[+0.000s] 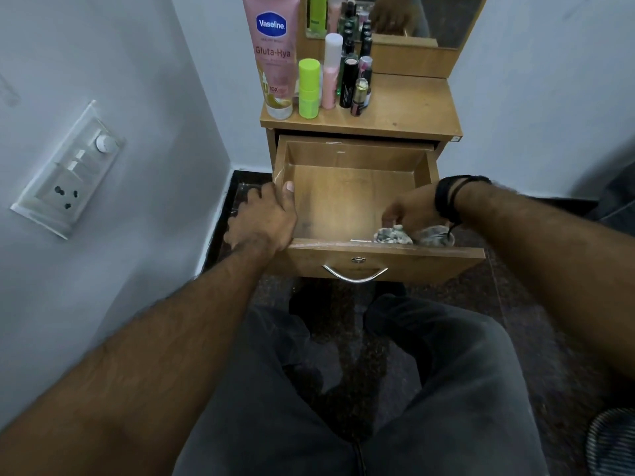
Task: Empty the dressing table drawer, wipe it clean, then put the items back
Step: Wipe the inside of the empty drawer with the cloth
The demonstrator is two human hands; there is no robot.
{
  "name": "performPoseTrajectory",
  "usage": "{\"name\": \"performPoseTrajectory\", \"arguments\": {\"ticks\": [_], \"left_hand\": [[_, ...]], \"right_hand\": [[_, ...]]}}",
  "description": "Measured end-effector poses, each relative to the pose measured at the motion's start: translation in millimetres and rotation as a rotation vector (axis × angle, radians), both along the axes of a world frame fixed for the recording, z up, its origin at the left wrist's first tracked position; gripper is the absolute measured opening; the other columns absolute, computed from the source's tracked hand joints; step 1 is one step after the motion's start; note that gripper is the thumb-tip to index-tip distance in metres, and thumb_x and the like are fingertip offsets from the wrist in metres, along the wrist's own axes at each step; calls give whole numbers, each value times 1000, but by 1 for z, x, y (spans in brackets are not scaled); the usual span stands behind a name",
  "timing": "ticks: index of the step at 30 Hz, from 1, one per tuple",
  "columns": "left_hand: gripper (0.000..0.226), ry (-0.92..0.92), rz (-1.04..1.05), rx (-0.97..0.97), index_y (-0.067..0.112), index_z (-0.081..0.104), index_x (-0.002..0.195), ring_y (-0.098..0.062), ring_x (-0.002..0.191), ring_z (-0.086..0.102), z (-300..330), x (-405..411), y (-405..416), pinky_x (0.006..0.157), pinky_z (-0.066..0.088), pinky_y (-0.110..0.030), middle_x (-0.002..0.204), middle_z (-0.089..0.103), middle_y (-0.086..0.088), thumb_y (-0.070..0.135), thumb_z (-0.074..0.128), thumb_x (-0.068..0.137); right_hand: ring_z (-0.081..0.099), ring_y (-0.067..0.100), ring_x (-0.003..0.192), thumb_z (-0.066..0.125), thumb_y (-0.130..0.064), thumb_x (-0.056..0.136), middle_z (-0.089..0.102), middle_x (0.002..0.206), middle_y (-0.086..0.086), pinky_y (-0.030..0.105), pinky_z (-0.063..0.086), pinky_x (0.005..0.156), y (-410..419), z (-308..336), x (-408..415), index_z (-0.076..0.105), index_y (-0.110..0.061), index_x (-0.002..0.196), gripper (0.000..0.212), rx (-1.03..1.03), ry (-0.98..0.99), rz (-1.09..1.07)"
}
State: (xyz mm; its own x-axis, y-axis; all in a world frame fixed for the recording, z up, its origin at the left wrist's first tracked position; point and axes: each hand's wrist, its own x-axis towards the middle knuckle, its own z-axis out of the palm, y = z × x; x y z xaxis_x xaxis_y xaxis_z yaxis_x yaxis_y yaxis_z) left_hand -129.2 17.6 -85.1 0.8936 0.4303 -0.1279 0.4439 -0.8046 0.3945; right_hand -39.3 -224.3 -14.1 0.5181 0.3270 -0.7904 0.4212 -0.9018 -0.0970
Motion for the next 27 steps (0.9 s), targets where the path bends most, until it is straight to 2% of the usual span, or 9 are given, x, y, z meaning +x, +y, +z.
{"name": "performPoseTrajectory", "arguments": {"ticks": [3,8,10,13,18,21,24,25,27], "left_hand": [[80,6,4,0,25,39,144,-38,128,50,0,0,0,99,41,-66,145,48,-11,73,1,94],[77,-2,2,12,24,41,144,-37,126,51,-1,0,1,99,41,-64,144,49,-11,72,3,95],[78,-8,1,13,24,41,144,-37,126,51,-2,0,0,100,41,-63,145,49,-11,71,3,96],[78,-11,9,9,25,41,144,-36,126,51,-2,1,0,98,42,-63,144,49,-10,72,3,95],[77,-15,22,0,26,41,143,-37,127,51,-2,-1,1,98,41,-65,144,49,-9,72,3,95],[77,-17,22,1,26,42,142,-36,126,51,-2,-1,0,97,40,-65,144,50,-8,72,4,95],[76,-23,13,2,25,42,142,-36,127,51,-1,-1,-1,98,39,-64,144,50,-8,71,4,95],[75,-21,12,6,25,42,142,-36,127,51,0,-1,-1,99,39,-64,144,50,-8,70,4,96],[74,-23,13,16,25,43,141,-36,125,52,0,-1,-2,98,39,-63,142,51,-9,69,5,96]], "right_hand": [[57,22,101,58,8,82,60,125,6,30,48,70,3,1,0,60,-24,122,51,-66,-28,54],[61,27,106,43,8,85,63,115,5,40,53,86,17,-7,-12,57,-30,99,43,131,-38,44],[58,24,95,43,9,85,60,102,1,35,50,75,3,-4,-9,57,-30,90,42,112,-13,20],[50,20,79,47,12,85,56,93,3,27,42,61,-7,4,-2,54,-25,88,38,-108,-5,124],[42,12,61,48,8,93,48,80,2,15,34,44,32,-2,-4,54,-4,122,32,-325,-31,302],[51,20,74,52,10,88,59,99,15,23,42,53,50,-6,3,54,1,130,42,-218,40,222],[55,27,97,51,11,87,60,119,16,36,52,77,67,-13,6,54,-8,133,50,-34,56,74],[55,28,100,52,9,87,61,119,15,40,54,84,77,-16,3,56,-9,131,47,58,67,23],[55,25,90,55,2,87,65,109,16,36,50,80,100,-21,-6,62,-3,117,31,253,68,-26]]}}
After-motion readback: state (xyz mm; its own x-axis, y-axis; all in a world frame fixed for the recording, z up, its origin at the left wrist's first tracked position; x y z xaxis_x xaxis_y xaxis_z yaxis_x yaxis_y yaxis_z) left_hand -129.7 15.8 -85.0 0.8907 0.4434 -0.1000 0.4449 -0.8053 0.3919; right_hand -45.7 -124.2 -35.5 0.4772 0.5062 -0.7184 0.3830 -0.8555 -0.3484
